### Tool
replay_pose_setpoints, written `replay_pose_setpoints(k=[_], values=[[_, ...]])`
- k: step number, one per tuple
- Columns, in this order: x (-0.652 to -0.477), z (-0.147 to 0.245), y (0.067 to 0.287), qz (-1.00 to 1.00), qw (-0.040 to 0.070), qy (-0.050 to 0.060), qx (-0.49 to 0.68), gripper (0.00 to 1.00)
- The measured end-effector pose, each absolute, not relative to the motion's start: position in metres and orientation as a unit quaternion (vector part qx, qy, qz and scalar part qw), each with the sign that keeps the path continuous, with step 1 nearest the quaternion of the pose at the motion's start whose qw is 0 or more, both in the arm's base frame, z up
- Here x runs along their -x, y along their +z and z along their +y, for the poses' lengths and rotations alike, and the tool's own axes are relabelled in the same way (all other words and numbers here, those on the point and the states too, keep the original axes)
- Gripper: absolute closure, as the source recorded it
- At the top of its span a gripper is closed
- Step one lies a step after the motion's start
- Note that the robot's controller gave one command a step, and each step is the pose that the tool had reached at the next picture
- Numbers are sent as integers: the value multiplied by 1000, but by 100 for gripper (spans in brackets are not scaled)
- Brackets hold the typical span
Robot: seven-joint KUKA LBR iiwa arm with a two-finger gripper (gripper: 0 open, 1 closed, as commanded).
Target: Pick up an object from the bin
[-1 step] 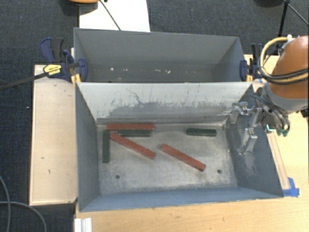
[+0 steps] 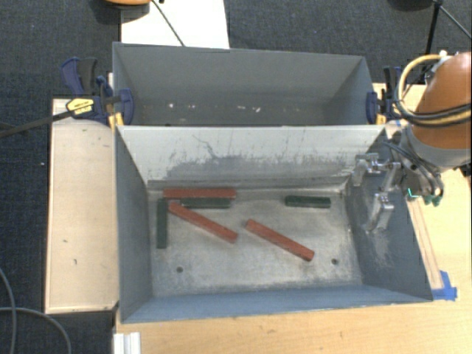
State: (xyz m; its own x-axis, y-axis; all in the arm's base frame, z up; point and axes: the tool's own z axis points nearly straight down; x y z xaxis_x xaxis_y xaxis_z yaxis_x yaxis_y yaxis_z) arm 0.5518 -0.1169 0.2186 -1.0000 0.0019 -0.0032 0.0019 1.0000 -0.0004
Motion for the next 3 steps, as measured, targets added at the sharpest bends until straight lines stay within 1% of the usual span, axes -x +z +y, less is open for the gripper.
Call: replay_pose_setpoints(k=[1, 2, 3], values=[[-551, -85, 175, 999, 4, -1, 33, 0], [-535, -82, 132, 1000, 1, 0, -30, 0], [-518, -75, 105, 1000, 1, 0, 0, 0]])
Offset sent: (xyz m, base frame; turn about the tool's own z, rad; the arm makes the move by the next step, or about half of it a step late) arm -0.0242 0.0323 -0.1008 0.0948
